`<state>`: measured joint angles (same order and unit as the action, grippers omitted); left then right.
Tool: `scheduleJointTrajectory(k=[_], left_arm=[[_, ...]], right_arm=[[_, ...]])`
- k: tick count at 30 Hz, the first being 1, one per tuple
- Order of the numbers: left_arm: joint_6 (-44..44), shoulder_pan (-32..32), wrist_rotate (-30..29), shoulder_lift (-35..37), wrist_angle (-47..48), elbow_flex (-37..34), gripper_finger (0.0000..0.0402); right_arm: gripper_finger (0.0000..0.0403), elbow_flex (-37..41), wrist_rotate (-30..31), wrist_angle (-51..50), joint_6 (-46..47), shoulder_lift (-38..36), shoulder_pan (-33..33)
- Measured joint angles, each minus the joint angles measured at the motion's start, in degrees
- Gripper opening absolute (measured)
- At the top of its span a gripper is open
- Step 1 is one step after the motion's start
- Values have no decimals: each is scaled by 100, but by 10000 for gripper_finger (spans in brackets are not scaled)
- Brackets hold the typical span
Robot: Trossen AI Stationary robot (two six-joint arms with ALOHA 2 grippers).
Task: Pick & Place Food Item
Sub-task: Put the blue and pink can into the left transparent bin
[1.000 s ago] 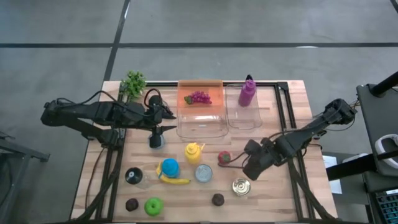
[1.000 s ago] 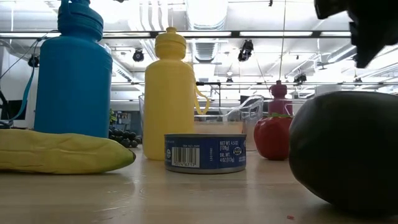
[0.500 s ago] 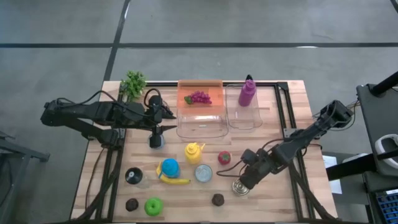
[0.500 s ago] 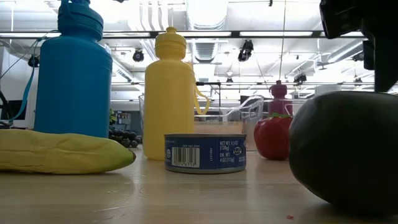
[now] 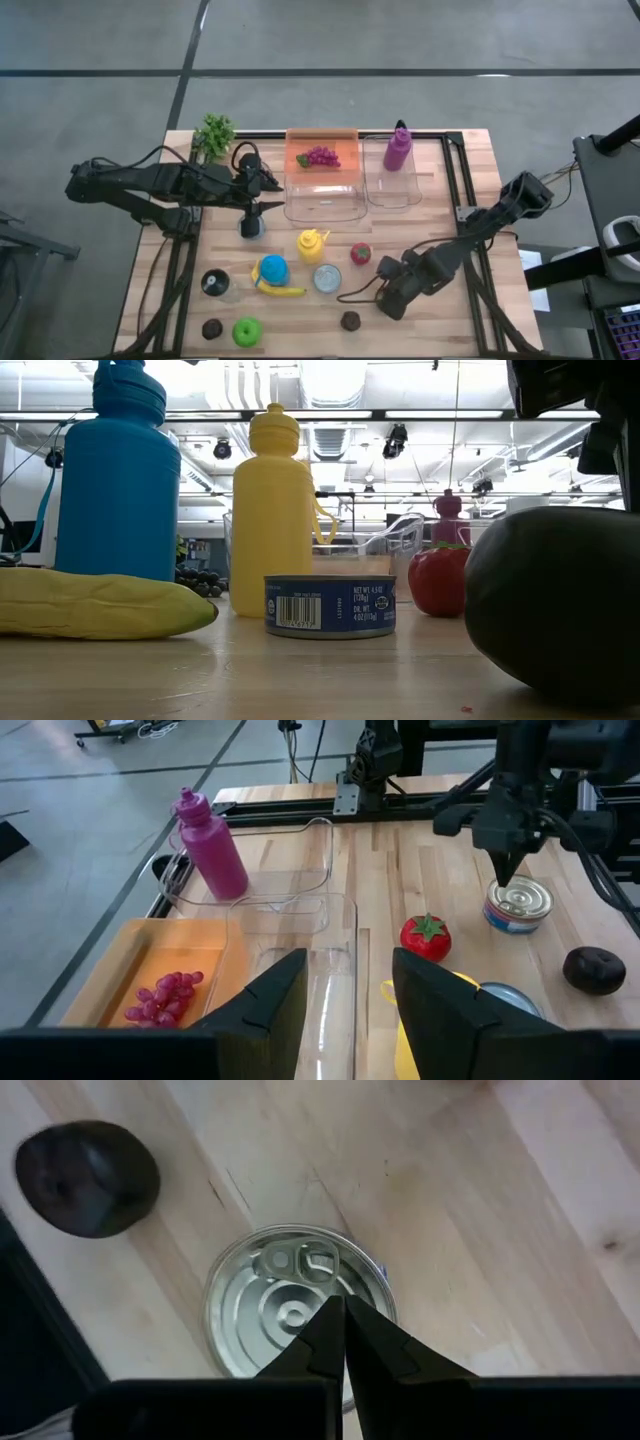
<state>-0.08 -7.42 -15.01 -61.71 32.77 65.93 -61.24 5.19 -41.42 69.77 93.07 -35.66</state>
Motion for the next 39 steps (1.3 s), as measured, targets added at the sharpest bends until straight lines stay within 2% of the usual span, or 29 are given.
scheduleJointTrajectory(k=[7,18,39], left_arm=[[-1,0,1,0,-5,0,142],[-4,0,1,0,-17,0,141],[-13,0,1,0,-17,0,134]], right_arm=[[8,-164,-86,-25,-172,280,0],[8,-185,-74,-475,-55,267,2],[8,-64,-72,-502,-72,261,2]])
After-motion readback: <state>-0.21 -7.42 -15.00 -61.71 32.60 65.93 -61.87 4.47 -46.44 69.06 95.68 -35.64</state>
